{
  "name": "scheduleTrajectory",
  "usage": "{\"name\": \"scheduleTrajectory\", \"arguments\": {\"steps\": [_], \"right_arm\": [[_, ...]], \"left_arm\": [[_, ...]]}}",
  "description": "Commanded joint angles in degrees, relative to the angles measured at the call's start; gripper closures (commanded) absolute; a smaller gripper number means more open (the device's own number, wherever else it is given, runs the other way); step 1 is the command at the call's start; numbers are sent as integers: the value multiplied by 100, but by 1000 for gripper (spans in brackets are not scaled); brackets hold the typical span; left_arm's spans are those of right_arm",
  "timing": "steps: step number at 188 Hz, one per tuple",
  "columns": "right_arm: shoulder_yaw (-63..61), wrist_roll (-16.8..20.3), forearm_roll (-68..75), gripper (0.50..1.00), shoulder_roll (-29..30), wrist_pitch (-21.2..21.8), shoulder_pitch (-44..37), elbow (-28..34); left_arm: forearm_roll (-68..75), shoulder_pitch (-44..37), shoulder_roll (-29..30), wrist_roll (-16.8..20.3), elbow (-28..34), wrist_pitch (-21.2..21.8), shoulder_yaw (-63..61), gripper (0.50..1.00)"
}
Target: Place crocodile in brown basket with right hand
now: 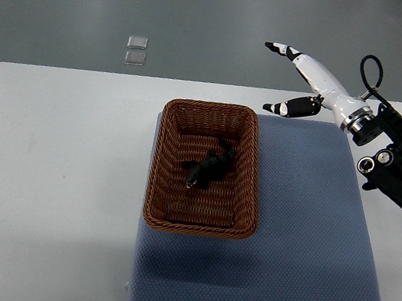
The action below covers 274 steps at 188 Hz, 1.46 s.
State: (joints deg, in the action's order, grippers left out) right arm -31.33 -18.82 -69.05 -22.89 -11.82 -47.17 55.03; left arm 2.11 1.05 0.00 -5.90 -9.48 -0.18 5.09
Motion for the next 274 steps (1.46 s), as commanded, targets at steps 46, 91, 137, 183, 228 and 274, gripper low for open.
{"name": "scheduleTrajectory", "arguments": {"steps": [46, 91, 137, 183, 228, 274], "right_arm": [[-2035, 353, 1851, 587, 109, 443, 884, -151], [-3661, 889, 1842, 587, 346, 1621, 1421, -151], [-4971, 1381, 1825, 587, 795, 2624, 1887, -177], [-5516, 1724, 1842, 583, 1050, 3177, 2115, -177], [-5630, 1592, 1860, 568, 1322, 2826, 2203, -230], [-5621, 1399, 1860, 568, 1463, 2237, 2352, -265]], "left_arm": [[-9, 0, 0, 2, -1, 0, 1, 500], [0, 0, 0, 1, -1, 0, 1, 500], [0, 0, 0, 2, -1, 0, 1, 500], [-9, 0, 0, 2, 8, 0, 1, 500], [0, 0, 0, 2, -1, 0, 1, 500], [-9, 0, 0, 2, -1, 0, -8, 500]]}}
